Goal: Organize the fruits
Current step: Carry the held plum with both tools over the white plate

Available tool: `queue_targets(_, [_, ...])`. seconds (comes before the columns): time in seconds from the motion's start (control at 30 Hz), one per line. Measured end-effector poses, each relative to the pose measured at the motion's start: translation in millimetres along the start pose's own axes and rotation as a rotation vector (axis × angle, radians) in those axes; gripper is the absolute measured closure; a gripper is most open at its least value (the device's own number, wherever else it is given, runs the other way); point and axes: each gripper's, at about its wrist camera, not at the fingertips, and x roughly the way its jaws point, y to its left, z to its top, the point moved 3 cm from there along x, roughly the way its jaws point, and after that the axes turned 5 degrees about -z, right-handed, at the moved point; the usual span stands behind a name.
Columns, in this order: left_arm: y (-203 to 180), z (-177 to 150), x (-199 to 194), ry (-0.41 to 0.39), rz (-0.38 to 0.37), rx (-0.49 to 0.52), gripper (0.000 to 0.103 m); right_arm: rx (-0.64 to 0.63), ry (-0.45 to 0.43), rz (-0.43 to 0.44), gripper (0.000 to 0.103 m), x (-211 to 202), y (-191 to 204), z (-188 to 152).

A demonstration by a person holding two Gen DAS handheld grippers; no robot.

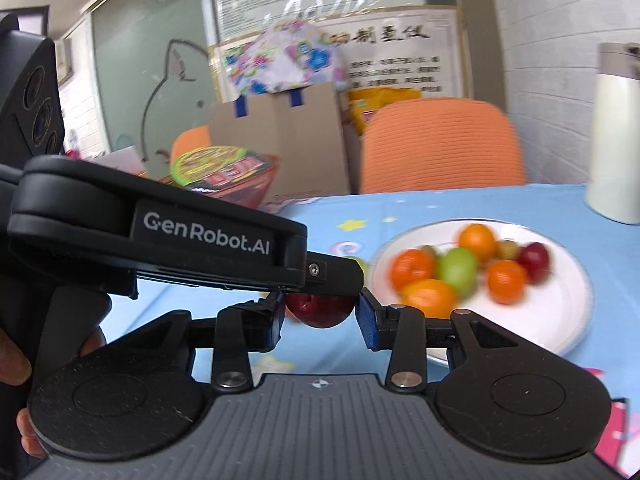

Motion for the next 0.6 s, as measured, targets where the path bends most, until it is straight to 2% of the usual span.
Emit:
queue_targets(0.37, [-61.9, -4.8, 56.7, 0.053, -0.089, 0.079, 0.015, 0.066, -0.02, -0.11, 0.037, -18.5, -67.4, -4.2])
queue_targets(0.6, [-79.6, 5.3, 88.4, 0.051, -0.126, 0.079, 0.015, 0.017, -0.047, -0.138, 0.036, -13.2, -97.7, -0.9])
